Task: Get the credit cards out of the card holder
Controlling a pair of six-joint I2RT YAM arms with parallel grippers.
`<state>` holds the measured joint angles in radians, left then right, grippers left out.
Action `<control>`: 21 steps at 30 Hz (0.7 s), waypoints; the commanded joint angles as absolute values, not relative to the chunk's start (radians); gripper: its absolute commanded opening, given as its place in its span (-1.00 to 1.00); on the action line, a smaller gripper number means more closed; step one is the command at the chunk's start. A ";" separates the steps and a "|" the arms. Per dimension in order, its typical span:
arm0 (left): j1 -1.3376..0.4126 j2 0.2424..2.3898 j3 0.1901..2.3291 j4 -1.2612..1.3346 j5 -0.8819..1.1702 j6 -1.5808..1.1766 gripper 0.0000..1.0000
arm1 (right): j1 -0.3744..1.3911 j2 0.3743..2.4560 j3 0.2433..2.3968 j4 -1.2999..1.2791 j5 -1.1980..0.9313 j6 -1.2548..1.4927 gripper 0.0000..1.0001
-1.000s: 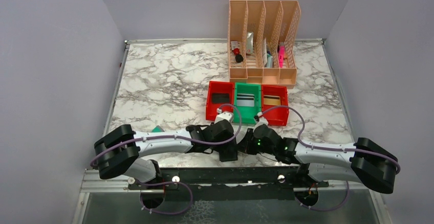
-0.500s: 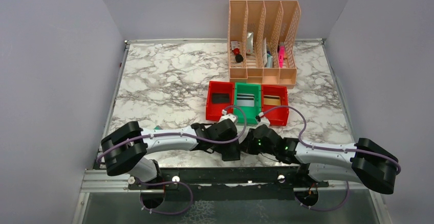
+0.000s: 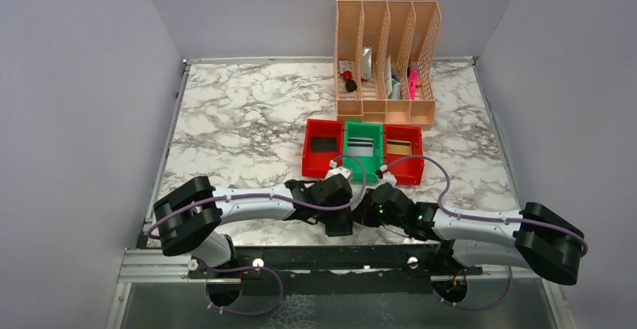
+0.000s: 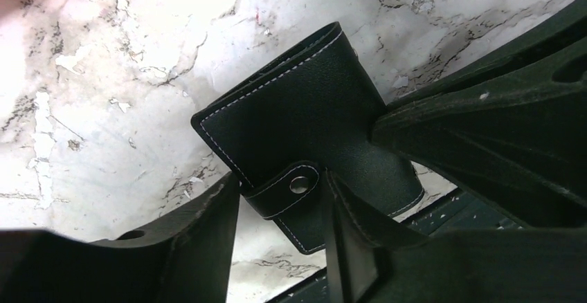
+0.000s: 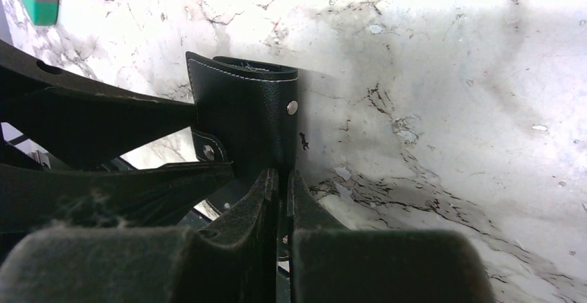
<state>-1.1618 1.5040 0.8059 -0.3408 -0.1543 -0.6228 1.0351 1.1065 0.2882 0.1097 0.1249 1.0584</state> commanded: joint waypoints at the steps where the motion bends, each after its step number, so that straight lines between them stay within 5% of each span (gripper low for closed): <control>1: -1.165 1.543 0.801 -0.347 -0.238 -0.610 -0.19 | 1.041 1.114 0.283 0.149 0.148 1.074 -0.83; 8: -1.164 1.513 0.782 -0.354 -0.279 -0.623 -0.46 | 1.043 1.112 0.282 0.108 0.184 1.082 -0.84; 21: -1.163 1.432 0.752 -0.413 -0.401 -0.674 -0.43 | 1.042 1.085 0.259 0.087 0.194 1.101 -0.90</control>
